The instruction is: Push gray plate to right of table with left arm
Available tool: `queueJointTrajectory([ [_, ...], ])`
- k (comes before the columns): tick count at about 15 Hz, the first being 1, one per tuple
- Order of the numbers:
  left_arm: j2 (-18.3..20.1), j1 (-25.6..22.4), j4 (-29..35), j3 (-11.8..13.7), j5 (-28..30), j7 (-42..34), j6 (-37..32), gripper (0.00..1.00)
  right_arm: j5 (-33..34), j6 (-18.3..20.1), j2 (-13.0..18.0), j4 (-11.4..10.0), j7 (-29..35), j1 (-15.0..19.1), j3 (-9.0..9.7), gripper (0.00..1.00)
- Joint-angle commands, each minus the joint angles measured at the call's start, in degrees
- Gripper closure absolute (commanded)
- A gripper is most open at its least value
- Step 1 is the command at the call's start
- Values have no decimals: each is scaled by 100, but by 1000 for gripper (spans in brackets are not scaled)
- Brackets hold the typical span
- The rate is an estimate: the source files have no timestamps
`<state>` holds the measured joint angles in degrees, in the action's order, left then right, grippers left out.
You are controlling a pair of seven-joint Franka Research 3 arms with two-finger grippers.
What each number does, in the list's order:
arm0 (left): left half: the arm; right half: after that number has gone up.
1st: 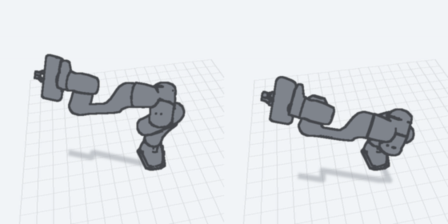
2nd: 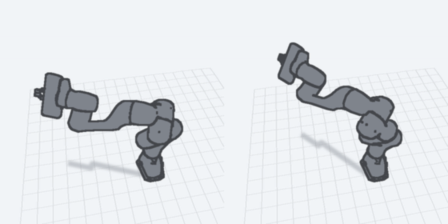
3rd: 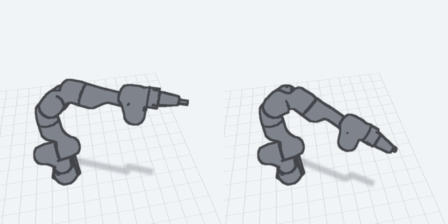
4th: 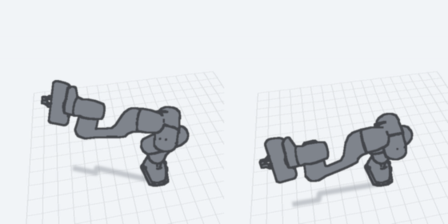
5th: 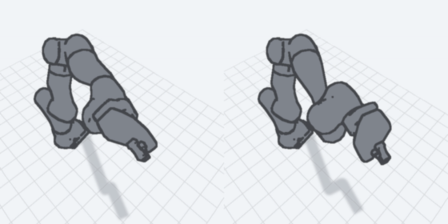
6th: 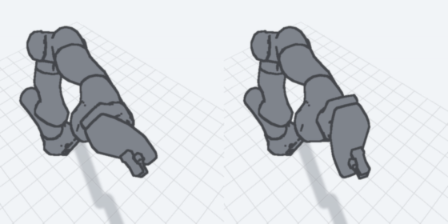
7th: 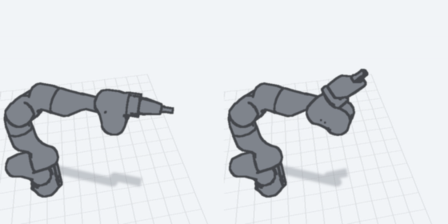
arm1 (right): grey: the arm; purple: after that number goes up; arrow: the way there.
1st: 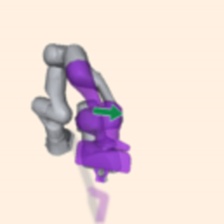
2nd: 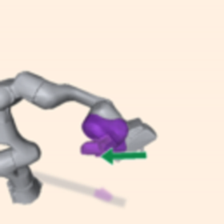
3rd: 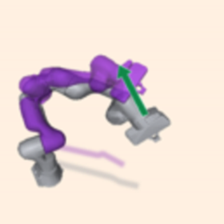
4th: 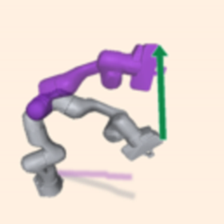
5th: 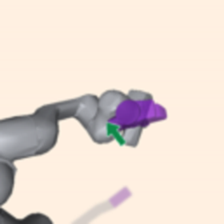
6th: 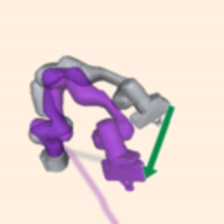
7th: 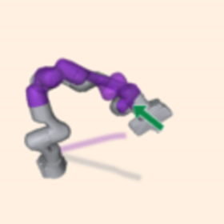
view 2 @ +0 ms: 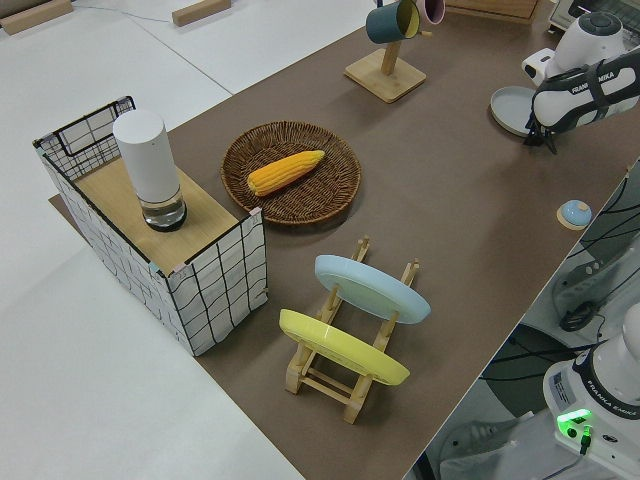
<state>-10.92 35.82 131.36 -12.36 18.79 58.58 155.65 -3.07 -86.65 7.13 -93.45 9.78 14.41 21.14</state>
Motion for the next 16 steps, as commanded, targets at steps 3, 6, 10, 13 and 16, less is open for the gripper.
queueJointTrajectory([
  [3,142,-110,-23,-55,81,48,-8,28,-123,-1,157,-156,59,141,83,5],
  [6,379,-330,-23,-152,81,13,-297,17,-123,-1,157,-156,59,141,83,5],
  [10,696,-549,-32,-38,11,-328,-816,13,-123,-1,157,-156,59,141,83,5],
  [13,854,-796,-181,6,2,-960,-1351,9,-123,-1,157,-156,59,141,83,7],
  [16,986,-1015,-339,155,-7,-1487,-1914,9,-123,-1,157,-156,59,141,83,5],
])
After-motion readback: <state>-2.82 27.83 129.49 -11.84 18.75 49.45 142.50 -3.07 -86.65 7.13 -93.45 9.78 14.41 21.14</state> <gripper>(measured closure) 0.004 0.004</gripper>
